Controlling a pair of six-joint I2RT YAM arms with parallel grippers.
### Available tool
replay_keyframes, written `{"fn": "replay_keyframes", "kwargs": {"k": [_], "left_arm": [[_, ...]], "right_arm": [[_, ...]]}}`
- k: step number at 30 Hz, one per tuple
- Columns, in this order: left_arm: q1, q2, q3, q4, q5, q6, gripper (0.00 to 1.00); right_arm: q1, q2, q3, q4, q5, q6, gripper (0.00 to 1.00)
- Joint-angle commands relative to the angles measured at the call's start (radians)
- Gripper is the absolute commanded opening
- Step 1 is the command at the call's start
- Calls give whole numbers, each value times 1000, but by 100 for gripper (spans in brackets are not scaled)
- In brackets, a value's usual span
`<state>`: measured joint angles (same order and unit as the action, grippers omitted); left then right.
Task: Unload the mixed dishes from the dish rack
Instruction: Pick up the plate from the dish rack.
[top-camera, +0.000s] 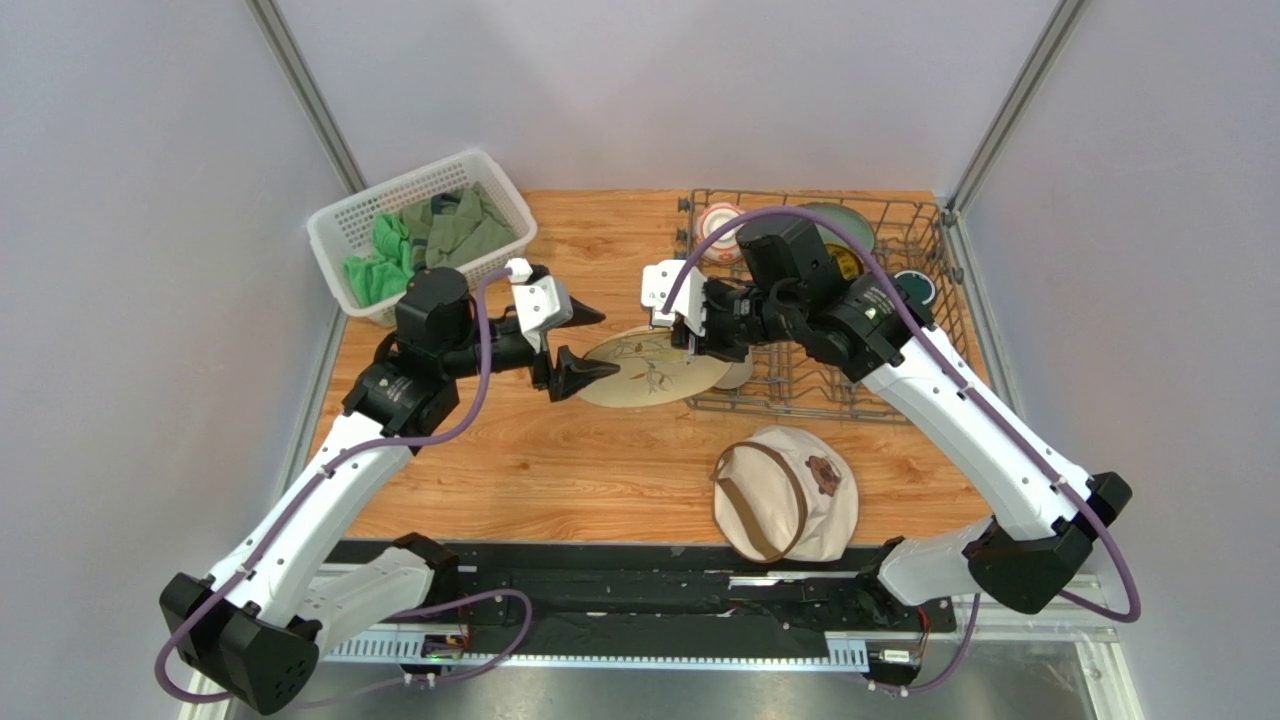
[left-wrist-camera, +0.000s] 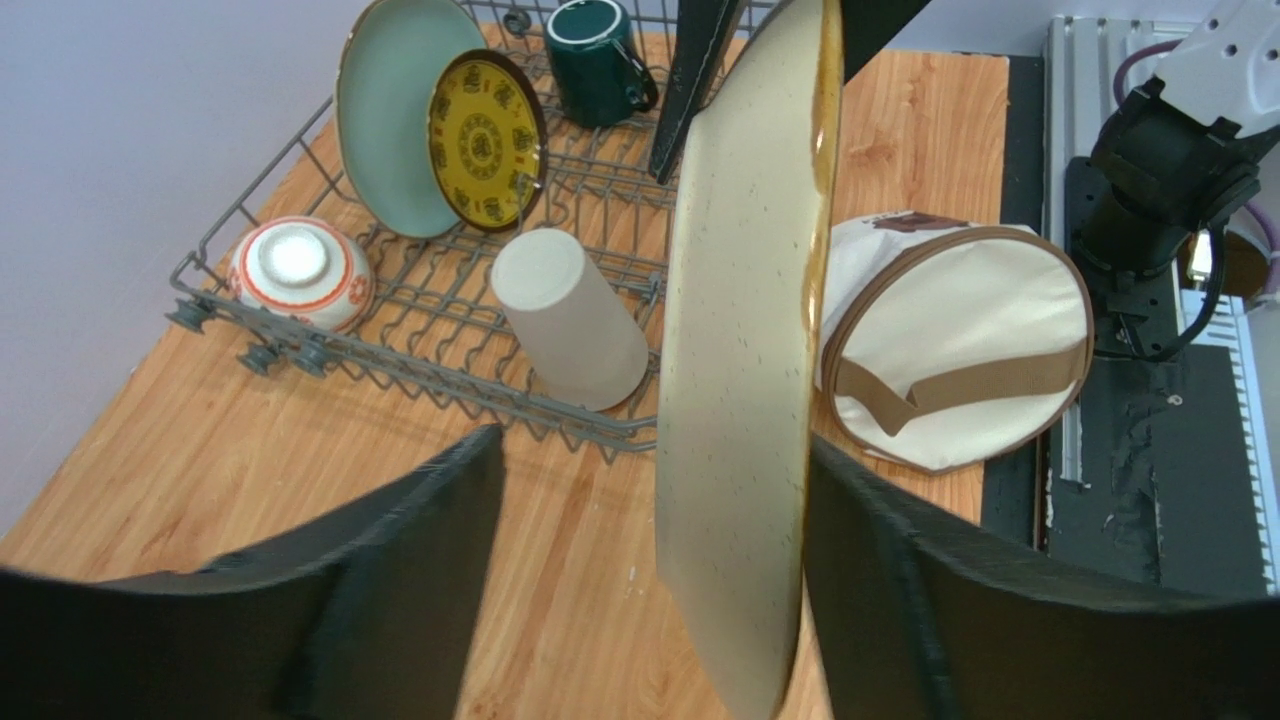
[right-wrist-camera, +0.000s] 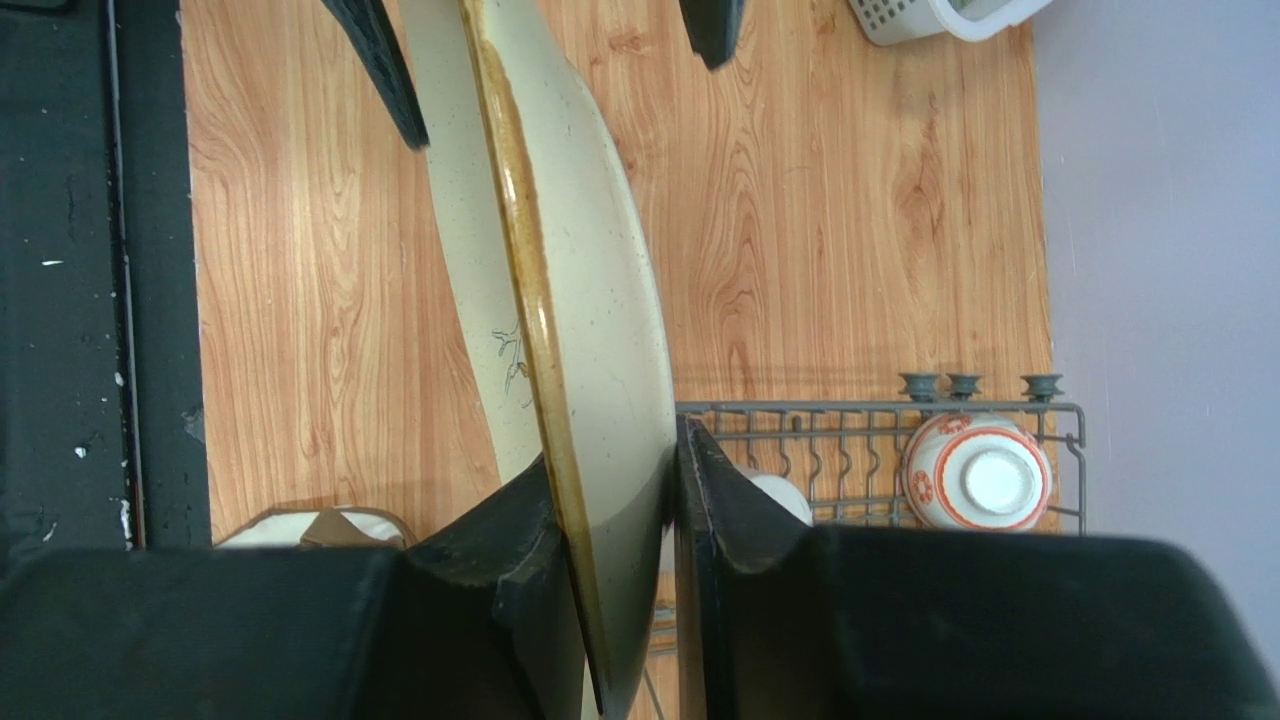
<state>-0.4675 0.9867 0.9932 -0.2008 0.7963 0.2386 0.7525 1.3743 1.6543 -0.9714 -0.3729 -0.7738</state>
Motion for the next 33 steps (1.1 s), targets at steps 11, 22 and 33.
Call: {"fn": "replay_keyframes", "kwargs": {"k": [11, 22, 33], "left_arm": [[-14, -39, -30, 47, -17, 45, 0], [-8, -62, -30, 87, -232, 5, 0], [119, -53, -54, 159, -325, -126, 0]], "right_arm": [[48, -12, 16, 195, 55, 47, 4], [47, -73, -96, 243, 172, 62, 80], [27, -161, -214, 338, 247, 102, 91]]}}
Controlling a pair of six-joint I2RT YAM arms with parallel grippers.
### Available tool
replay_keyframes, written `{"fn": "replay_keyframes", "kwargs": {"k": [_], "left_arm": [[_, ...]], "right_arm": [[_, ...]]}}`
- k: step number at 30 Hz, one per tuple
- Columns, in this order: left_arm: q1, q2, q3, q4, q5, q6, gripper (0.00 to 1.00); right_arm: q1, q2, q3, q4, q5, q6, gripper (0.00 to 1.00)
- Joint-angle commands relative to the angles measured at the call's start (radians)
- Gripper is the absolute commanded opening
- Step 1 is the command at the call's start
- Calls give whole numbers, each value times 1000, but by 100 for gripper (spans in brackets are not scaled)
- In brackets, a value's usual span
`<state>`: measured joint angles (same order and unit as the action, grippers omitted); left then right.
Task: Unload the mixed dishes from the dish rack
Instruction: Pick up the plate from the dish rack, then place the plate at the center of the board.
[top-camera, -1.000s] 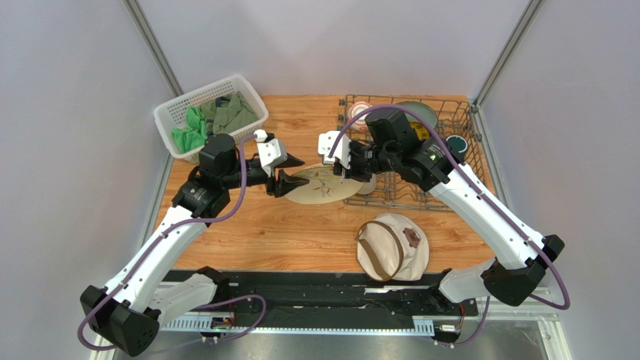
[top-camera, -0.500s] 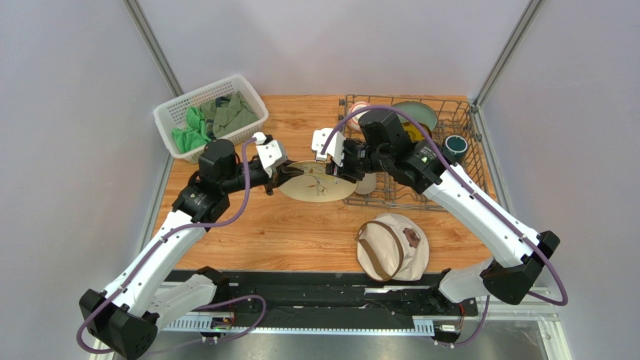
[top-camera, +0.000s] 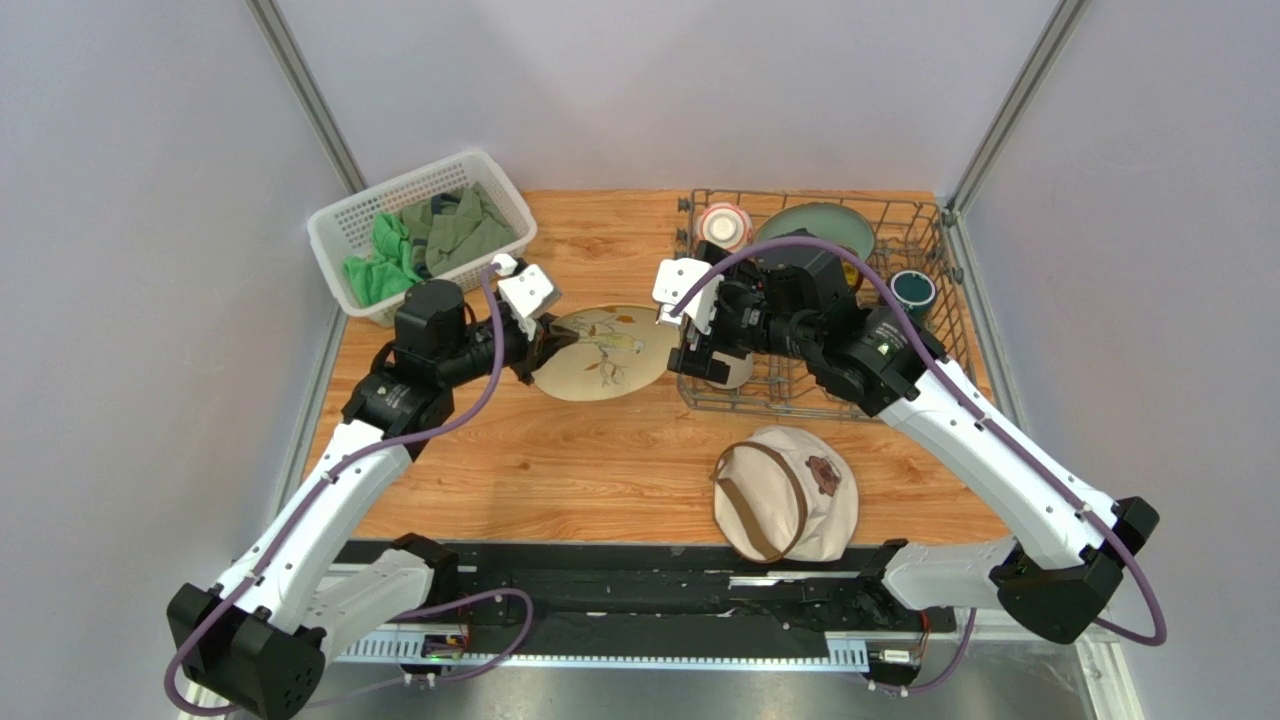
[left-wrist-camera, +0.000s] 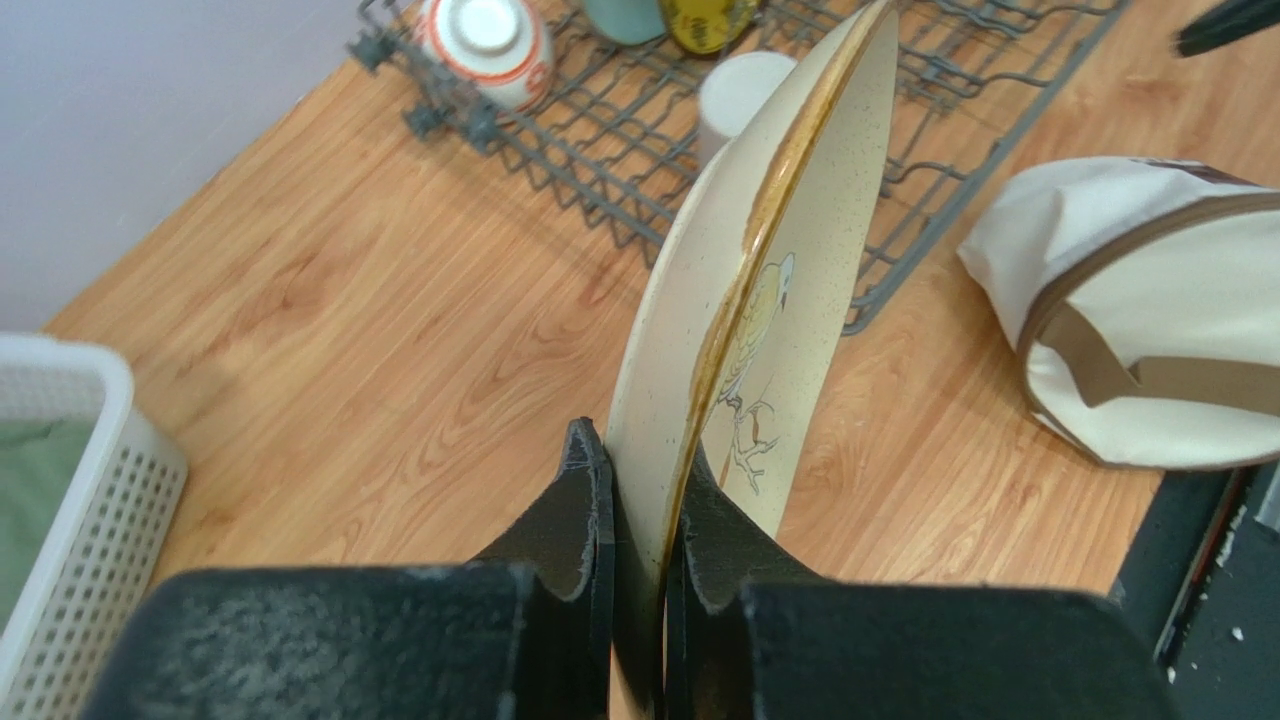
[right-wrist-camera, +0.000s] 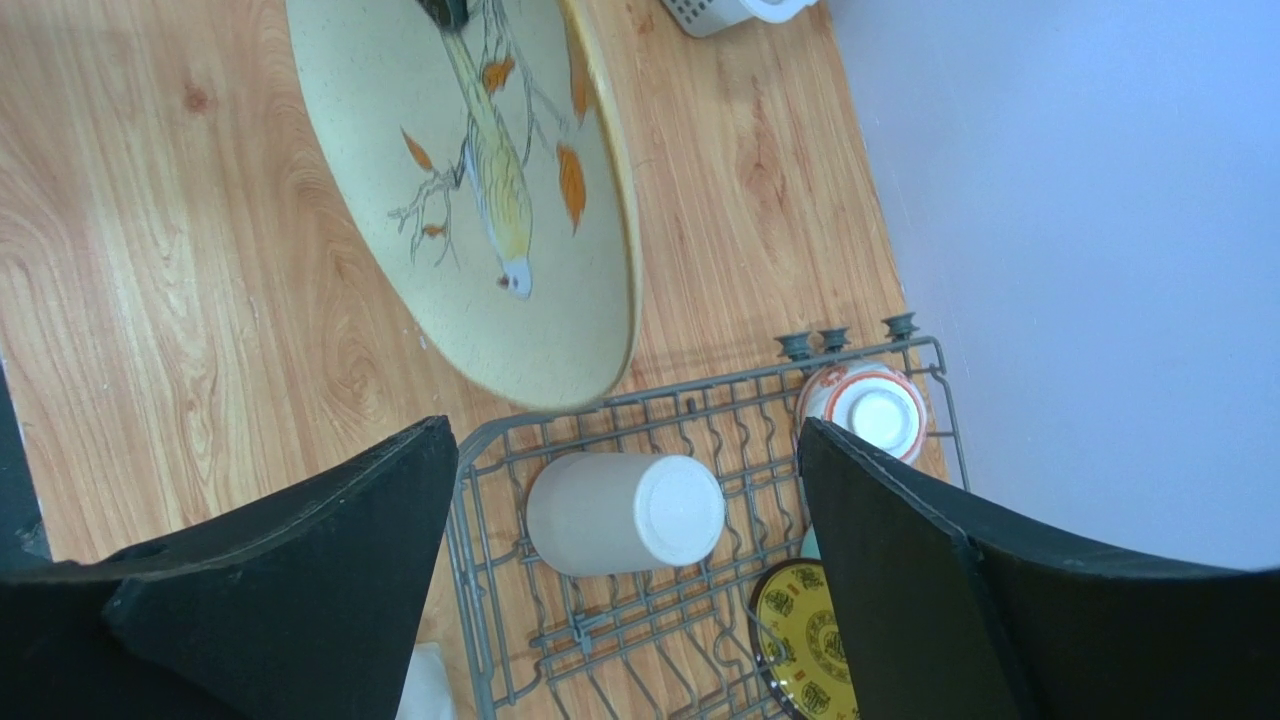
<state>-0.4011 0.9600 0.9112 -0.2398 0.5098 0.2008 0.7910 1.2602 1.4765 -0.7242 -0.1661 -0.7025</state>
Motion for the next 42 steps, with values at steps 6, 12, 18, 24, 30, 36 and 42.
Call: {"fn": "replay_keyframes", "kwargs": {"k": [6, 12, 18, 24, 30, 36, 42], "left_arm": [[191, 40, 32, 221, -36, -253, 0], [303, 161, 43, 264, 41, -452, 0], [329, 281, 58, 312, 98, -555, 0], [354, 413, 61, 418, 167, -690, 0], [377, 566, 48, 551, 180, -802, 0], [418, 735, 51, 671, 229, -900, 0], [427, 850, 52, 790, 282, -986, 0]], "right_arm": [[-25, -94, -125, 147, 79, 70, 92], [-53, -134, -205, 196, 94, 127, 92], [-79, -154, -257, 230, 63, 193, 92], [-111, -148, -300, 261, 36, 230, 92], [-137, -133, -312, 266, 5, 242, 92], [-148, -121, -317, 263, -1, 228, 92], [-159, -102, -321, 259, -19, 224, 92]]}}
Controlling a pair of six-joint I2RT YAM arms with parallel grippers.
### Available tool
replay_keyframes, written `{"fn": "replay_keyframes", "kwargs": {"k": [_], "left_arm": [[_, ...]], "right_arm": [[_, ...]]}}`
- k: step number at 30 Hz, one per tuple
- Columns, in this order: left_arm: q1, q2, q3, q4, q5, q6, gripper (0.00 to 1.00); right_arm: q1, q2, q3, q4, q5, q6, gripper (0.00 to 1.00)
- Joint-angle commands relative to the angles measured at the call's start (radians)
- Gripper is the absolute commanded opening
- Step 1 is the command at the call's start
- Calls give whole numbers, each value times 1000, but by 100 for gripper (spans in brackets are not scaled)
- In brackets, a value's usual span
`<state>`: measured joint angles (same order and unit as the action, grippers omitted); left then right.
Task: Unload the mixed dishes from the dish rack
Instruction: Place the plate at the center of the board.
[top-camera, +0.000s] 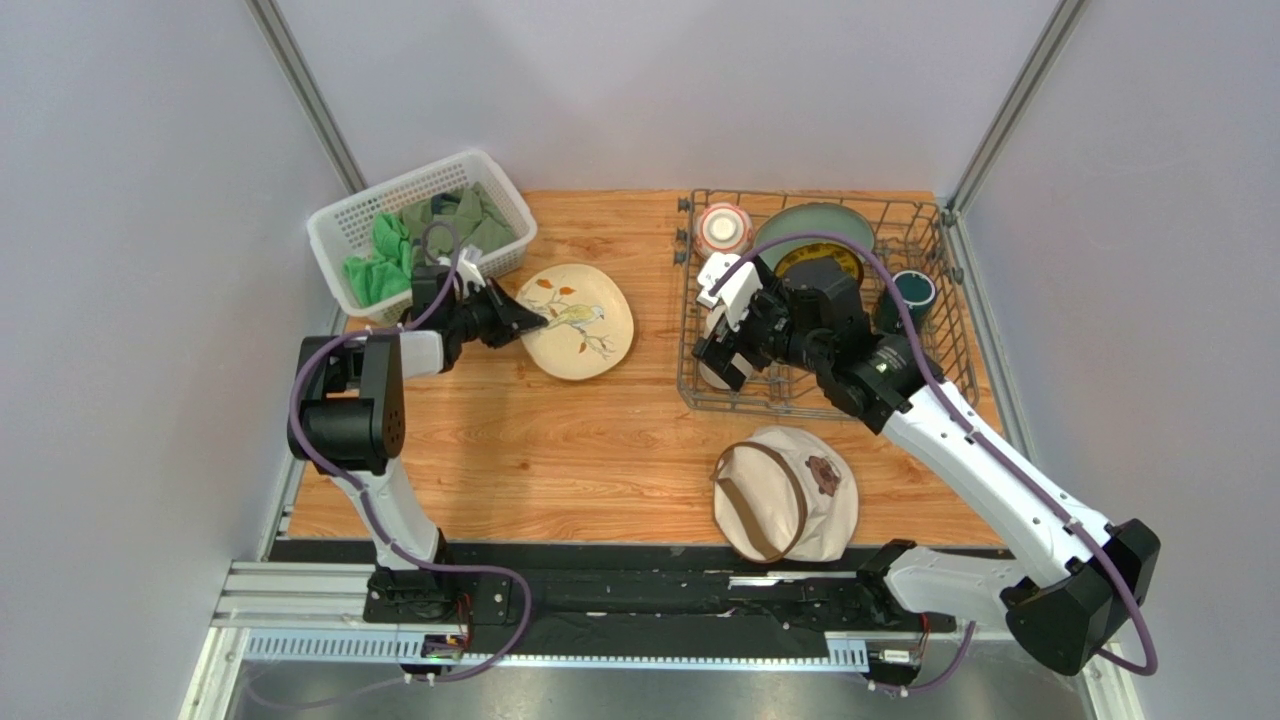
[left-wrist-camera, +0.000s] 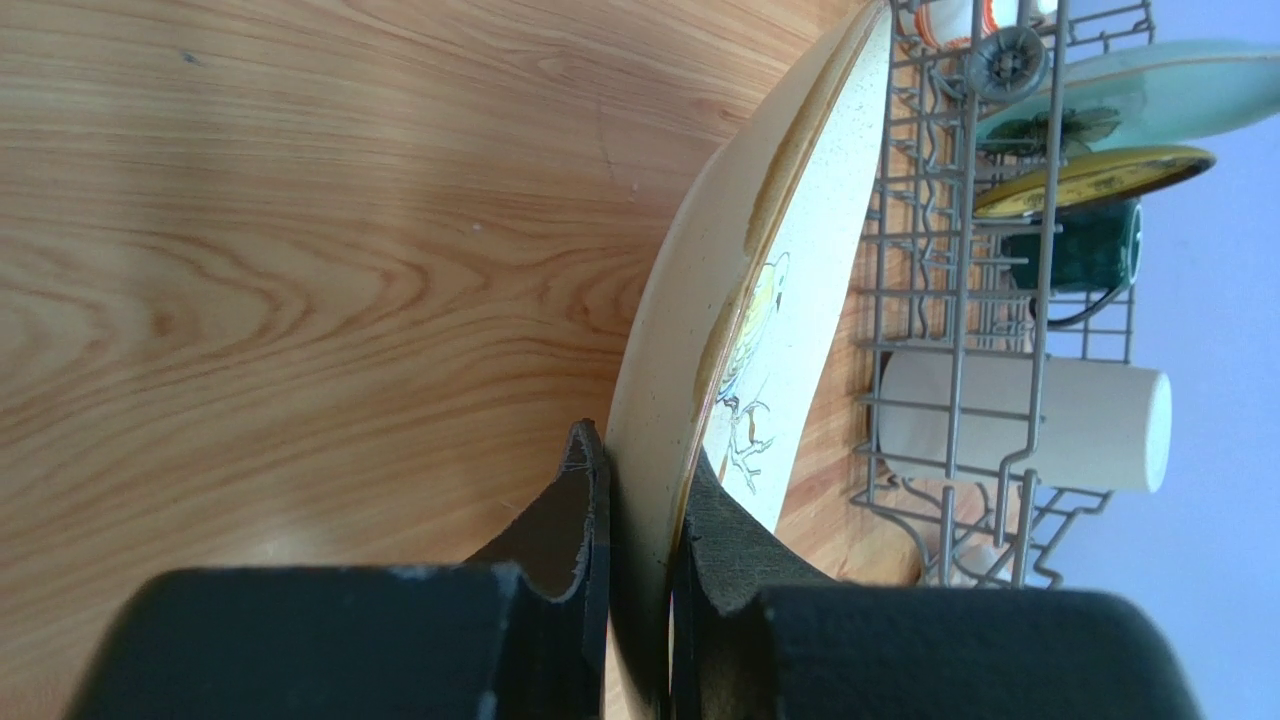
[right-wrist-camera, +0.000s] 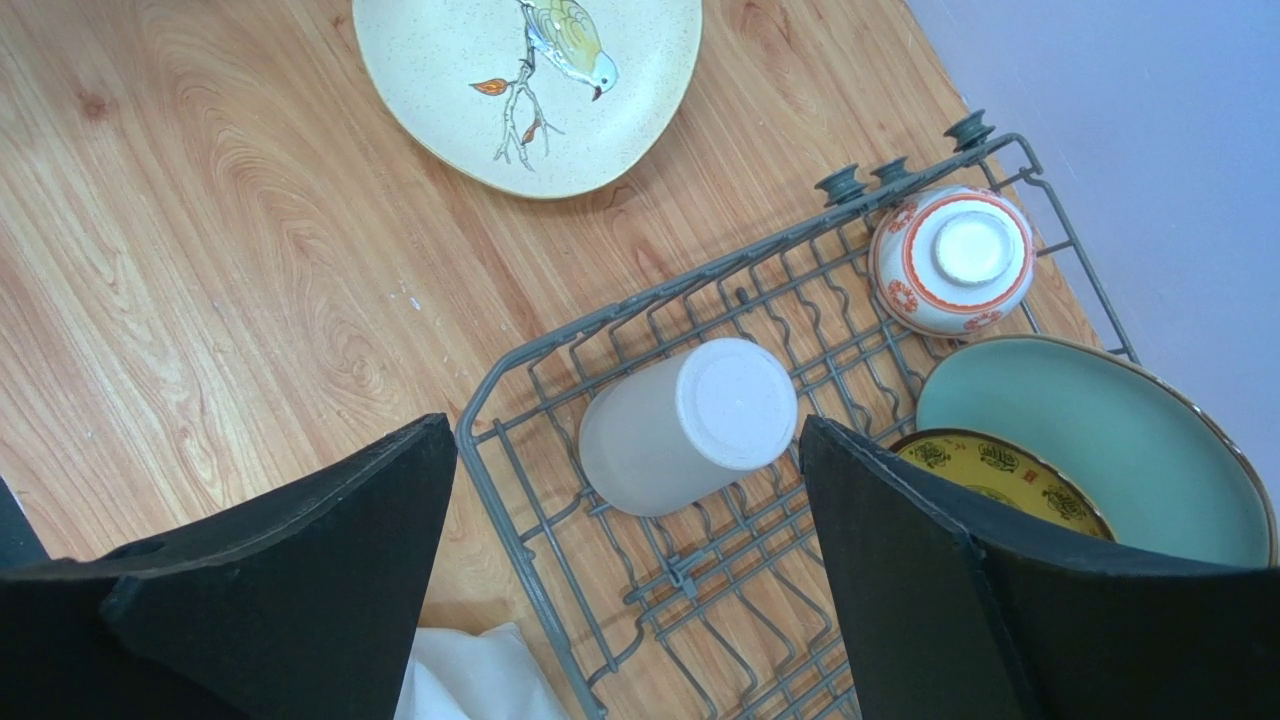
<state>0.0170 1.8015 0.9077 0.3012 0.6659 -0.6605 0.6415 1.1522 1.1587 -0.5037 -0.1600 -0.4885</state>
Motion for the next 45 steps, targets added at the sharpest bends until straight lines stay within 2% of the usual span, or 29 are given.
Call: {"fn": "replay_keyframes", "kwargs": {"k": [1, 12, 31, 42, 45], "left_arm": [[9, 19, 56, 259, 130, -131, 0], [9, 90, 46, 305, 132, -146, 0], [11, 75, 3, 230, 92, -94, 0], [12, 130, 8, 213, 95, -96, 0], [11, 134, 5, 214, 101, -100, 11]], "right_arm": [[-9, 9, -5, 40, -27, 10, 92], [-11, 11, -19, 31, -36, -1, 92], [-11, -14, -36, 14, -38, -15, 92], [-11, -11, -40, 13, -42, -16, 92], [-11, -11, -43, 8, -44, -19, 92]]}}
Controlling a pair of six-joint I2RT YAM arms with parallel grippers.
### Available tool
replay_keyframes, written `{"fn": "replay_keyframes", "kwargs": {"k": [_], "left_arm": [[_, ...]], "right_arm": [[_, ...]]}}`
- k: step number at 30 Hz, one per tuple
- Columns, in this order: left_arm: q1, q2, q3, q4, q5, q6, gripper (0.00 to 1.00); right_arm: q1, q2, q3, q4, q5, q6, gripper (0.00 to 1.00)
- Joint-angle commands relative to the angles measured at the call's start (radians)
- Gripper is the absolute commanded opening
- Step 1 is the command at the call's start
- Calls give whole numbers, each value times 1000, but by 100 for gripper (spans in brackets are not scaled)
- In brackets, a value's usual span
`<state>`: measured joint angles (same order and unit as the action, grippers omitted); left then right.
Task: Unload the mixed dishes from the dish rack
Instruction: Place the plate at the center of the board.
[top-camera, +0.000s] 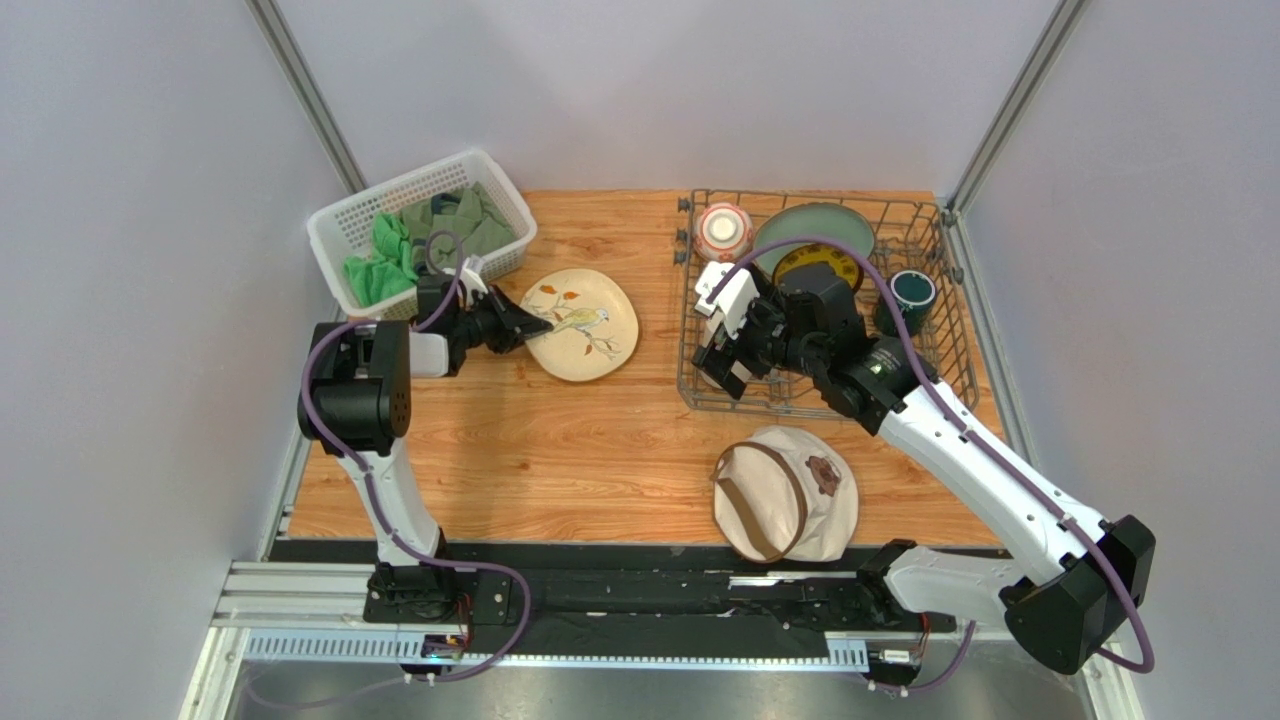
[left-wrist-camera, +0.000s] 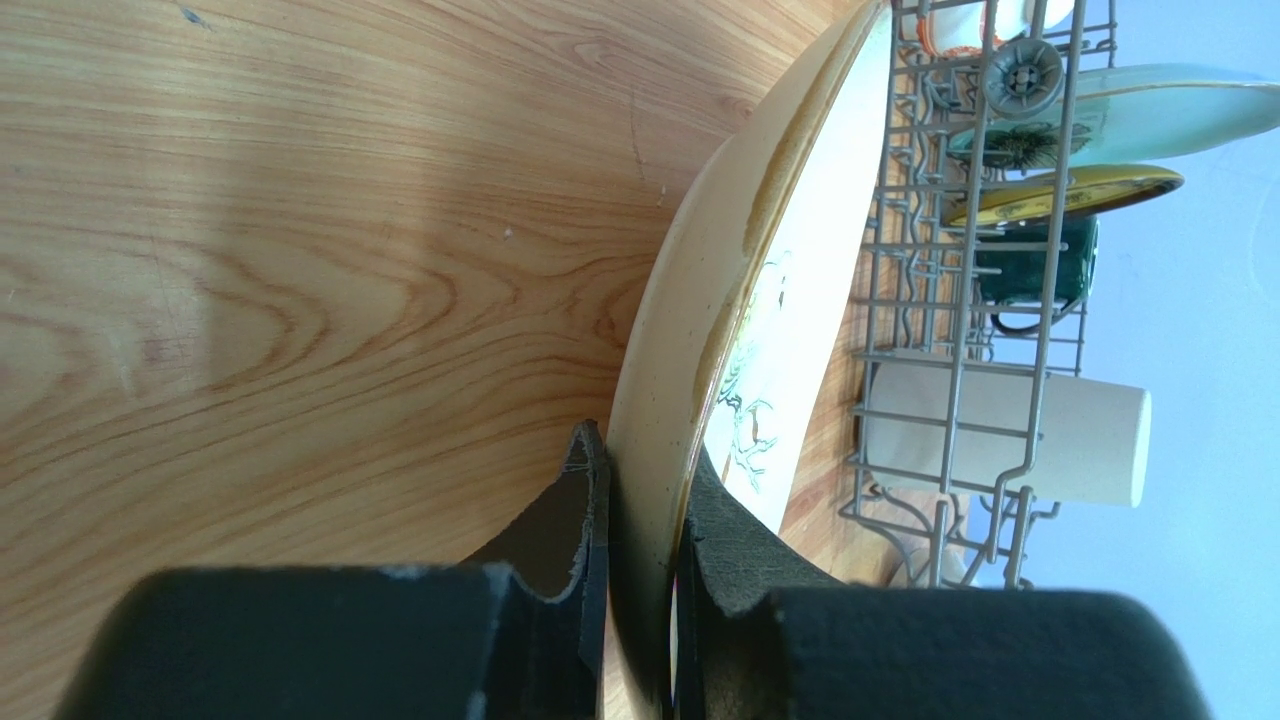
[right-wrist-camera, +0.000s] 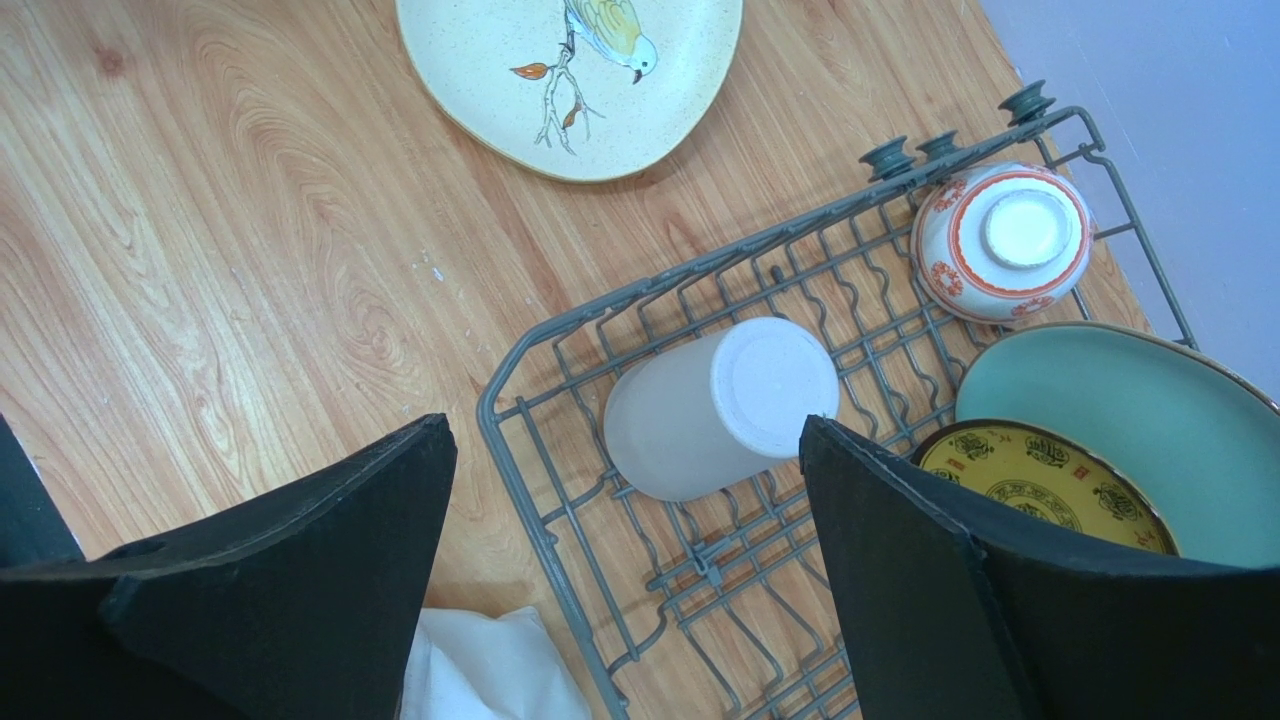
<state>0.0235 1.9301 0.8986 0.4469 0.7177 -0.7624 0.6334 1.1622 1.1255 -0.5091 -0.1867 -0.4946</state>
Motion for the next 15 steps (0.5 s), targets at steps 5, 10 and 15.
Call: {"fn": "replay_keyframes", "kwargs": {"k": [5, 10, 15], "left_arm": [[6, -2, 11, 61, 45, 11, 22], [6, -11, 10, 49, 45, 20, 26], [4, -22, 14, 15, 39, 41, 42]], "right_arm": [[-3, -19, -12, 14, -20, -13, 92], [-3, -19, -7, 7, -28, -12, 92], [-3, -29, -4, -2, -30, -12, 92]]}}
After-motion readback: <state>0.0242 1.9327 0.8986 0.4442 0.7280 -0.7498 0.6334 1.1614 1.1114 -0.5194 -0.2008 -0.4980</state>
